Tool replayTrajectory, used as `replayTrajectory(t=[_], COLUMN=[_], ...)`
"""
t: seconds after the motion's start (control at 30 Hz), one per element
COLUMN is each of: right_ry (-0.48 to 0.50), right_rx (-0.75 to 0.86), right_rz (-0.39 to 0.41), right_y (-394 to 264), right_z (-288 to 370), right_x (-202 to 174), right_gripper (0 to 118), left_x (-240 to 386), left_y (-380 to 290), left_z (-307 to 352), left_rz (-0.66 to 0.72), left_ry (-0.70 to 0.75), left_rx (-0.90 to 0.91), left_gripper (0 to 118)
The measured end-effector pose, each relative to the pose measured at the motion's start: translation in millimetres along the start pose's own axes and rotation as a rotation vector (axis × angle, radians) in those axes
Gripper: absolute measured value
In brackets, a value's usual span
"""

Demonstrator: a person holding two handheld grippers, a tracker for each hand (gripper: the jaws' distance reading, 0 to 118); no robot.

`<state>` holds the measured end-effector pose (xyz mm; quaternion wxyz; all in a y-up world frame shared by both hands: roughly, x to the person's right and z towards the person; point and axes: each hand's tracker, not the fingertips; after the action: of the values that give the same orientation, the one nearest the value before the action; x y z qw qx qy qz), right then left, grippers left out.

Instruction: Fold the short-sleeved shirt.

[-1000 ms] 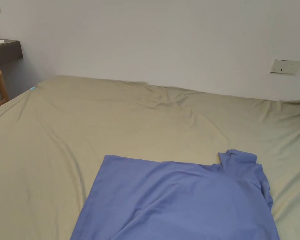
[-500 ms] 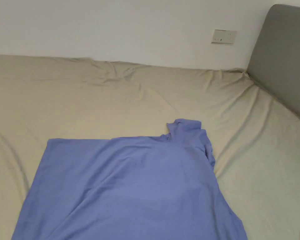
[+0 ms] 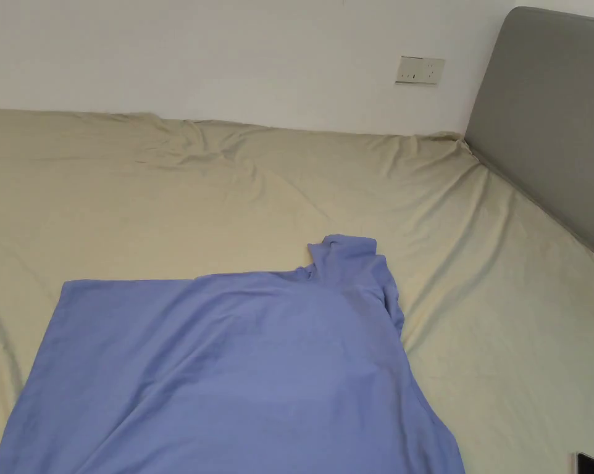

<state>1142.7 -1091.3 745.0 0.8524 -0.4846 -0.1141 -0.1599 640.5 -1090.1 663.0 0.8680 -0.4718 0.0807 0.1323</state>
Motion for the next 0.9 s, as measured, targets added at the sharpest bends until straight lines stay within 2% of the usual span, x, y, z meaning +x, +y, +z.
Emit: replayTrajectory(t=[0.1,0.33,0.43,0.5,0.67,0.83,0.87,0.9], right_ry=[0.009,0.131,0.109,0.079,0.082,0.057,0.049,0.034], right_rx=[0.027,0.209,0.256,0.280,0.259,0.205,0.184,0.139], right_rz=[0.024,-0.010,0.010,0.053,0.061,0.075,0.070,0.057], right_y=[8,90,139,170,222,236,237,237], right_z=[19,35,18,1,-52,-103,-112,-120], right_x=[-4,-19,-30,-37,-50,-63,-64,-63], right_gripper=[11,11,11,11,11,11,15,26], left_x=[1,27,43,55,80,94,94,95], left_y=[9,84,119,144,184,189,186,183], left_z=[16,32,19,7,-39,-90,-98,-104], left_rz=[0.046,-0.053,-0.080,-0.101,-0.149,-0.165,-0.174,-0.181], left_ry=[-0.038,-0.061,-0.059,-0.062,-0.024,0.047,0.054,0.058], left_rx=[0.047,0.172,0.203,0.221,0.219,0.135,0.122,0.118], left_gripper=[6,6,6,6,6,6,7,10])
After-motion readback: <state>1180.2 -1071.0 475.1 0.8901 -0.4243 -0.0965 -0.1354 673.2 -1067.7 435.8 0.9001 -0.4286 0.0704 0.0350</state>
